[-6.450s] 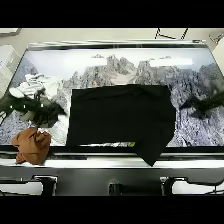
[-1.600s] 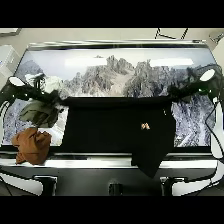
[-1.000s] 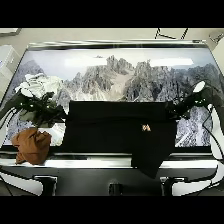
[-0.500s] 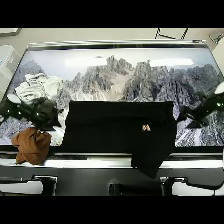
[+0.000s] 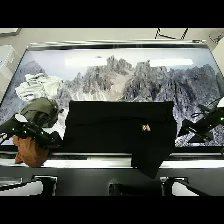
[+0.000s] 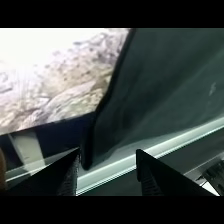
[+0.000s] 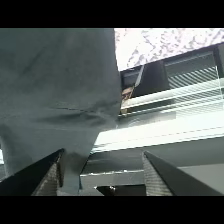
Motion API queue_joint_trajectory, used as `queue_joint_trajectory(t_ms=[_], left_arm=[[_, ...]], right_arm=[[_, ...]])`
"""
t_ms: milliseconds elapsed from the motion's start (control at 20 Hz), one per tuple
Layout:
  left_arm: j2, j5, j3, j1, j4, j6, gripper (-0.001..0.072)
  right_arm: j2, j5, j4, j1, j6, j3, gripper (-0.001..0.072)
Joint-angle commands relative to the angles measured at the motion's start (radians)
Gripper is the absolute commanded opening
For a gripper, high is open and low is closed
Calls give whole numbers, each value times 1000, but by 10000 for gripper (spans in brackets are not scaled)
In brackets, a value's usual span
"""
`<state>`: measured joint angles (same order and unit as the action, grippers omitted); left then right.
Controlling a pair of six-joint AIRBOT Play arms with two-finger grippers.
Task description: Fold the clothes and pants, and hang the long-sleeved shirts on hangers.
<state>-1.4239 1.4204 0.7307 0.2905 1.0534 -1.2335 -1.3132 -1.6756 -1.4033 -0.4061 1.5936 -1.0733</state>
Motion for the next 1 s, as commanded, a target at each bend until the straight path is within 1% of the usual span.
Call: queue_joint_trajectory(t_ms=[0, 150, 200, 250, 300, 350, 450, 650, 800, 900, 950], left_arm=[[4, -79, -26, 1, -54, 7, 373], [4, -89, -26, -3, -78, 0, 352], [4, -85, -26, -6, -77, -4, 266], [4, -80, -27, -14, -77, -4, 228], [4, -77, -28, -23, -77, -4, 216], [4, -75, -29, -31, -77, -4, 128], [4, -74, -29, -44, -77, 1, 21], [5, -74, -28, -47, -77, 8, 19], [6, -66, -27, -47, -77, 11, 18], [13, -63, -27, -47, -77, 17, 19], [20, -62, -27, -47, -77, 23, 18]], right_arm=[[8, -2, -4, -1, -1, 12, 565], [14, 16, -4, -1, -2, 75, 565], [23, 33, -4, -1, -2, 117, 565], [34, 52, -4, -1, -5, 160, 565], [49, 72, -4, -1, -11, 204, 565], [63, 87, -4, -1, -15, 241, 565], [89, 115, -3, -1, -20, 307, 565], [106, 175, 42, -1, -56, 434, 567], [106, 304, 179, -1, -98, 518, 564], [106, 380, 269, -1, -126, 557, 533], [106, 411, 290, -1, -133, 568, 478]])
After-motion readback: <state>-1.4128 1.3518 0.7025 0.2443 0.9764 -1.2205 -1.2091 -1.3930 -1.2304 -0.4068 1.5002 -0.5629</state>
